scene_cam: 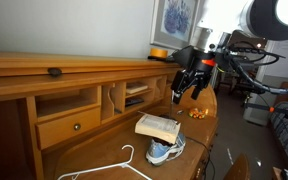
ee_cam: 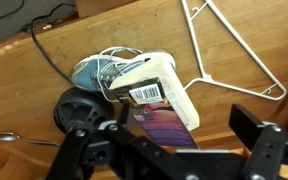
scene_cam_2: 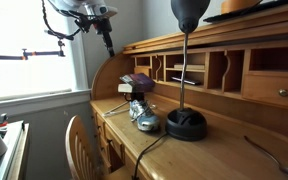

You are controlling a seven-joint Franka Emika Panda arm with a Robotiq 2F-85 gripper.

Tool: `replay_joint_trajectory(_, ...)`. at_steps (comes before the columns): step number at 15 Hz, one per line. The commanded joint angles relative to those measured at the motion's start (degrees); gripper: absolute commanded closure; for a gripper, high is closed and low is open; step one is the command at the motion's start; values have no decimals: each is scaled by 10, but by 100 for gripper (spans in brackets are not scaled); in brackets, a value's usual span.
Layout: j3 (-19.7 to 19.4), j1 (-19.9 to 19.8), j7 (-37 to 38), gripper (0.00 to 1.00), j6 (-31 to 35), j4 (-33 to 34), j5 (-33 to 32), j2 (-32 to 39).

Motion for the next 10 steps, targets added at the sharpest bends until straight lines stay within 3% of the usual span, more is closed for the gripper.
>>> replay_joint_trajectory(1,7,-24,-11,0,-11,-19,-25,-32)
replay_joint_trajectory(6,4,-55,6,0,11,-24,-47,-35)
replay_joint_trajectory(10,4,-55,-5,0,0,-6,-38,-20)
